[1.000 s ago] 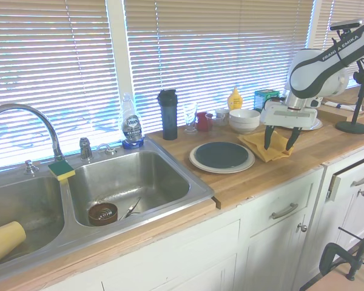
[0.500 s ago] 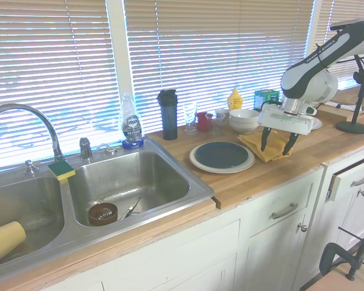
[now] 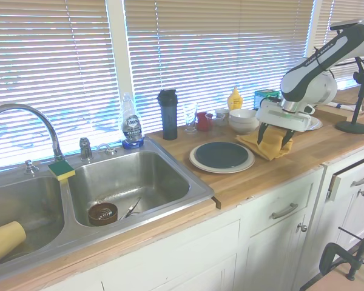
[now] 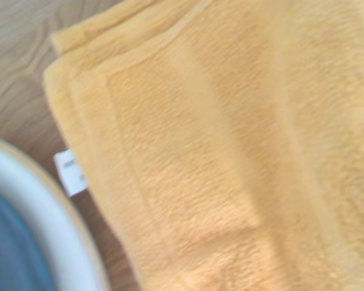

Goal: Wipe the blue plate in clockwise motion

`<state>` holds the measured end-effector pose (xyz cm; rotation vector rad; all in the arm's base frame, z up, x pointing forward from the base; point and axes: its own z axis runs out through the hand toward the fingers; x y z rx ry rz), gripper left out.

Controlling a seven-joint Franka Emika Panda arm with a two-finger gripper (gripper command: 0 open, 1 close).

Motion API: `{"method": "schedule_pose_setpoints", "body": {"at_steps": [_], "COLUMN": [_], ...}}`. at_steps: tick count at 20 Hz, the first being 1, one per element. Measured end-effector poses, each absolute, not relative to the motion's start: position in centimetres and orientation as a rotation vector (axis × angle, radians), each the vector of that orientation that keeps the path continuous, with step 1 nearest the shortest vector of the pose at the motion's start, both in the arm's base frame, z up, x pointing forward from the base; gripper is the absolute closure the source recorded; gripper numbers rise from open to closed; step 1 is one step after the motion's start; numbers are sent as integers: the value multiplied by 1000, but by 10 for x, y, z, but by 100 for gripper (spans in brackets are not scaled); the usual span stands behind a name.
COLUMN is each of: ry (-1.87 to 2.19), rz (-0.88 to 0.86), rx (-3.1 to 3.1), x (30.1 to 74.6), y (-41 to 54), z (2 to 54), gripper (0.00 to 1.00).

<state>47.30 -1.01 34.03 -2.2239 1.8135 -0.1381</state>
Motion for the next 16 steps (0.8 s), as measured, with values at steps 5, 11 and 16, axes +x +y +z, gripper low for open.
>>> {"method": "schedule_pose_setpoints", "body": {"at_steps": [5,11,16], "ry": [1862,1821,1799], "rz": [-180,-227,-236], "rx": [-2228,-2299,-2319], "x": [468,470,474], "y": [-28,-24,-18], "z": [334,330,328], "gripper": [0,0,100]}}
